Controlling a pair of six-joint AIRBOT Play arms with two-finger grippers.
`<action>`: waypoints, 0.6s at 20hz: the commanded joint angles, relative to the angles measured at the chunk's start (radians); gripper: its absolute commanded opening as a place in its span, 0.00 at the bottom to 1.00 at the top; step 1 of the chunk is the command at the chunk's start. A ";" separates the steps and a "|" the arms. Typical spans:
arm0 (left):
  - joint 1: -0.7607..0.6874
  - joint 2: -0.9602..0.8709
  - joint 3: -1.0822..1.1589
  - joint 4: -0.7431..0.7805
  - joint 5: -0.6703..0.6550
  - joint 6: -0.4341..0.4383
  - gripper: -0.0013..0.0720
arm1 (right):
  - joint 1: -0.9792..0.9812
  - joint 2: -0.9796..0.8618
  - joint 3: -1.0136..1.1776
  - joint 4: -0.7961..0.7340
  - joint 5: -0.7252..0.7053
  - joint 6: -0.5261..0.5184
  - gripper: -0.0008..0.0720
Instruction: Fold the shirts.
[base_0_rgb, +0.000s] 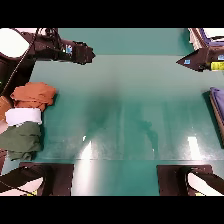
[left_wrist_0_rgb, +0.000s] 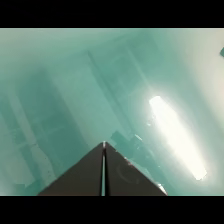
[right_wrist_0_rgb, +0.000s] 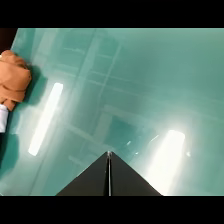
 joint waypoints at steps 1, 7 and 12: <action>-0.001 0.000 0.001 0.000 0.000 0.000 0.05 | 0.006 0.001 0.000 0.001 0.000 0.000 0.04; -0.001 0.000 0.001 0.000 0.000 0.000 0.05 | 0.006 0.000 0.000 0.001 0.007 0.000 0.04; -0.001 0.000 0.001 -0.002 0.001 -0.005 0.05 | 0.006 0.001 0.000 0.001 0.018 0.000 0.04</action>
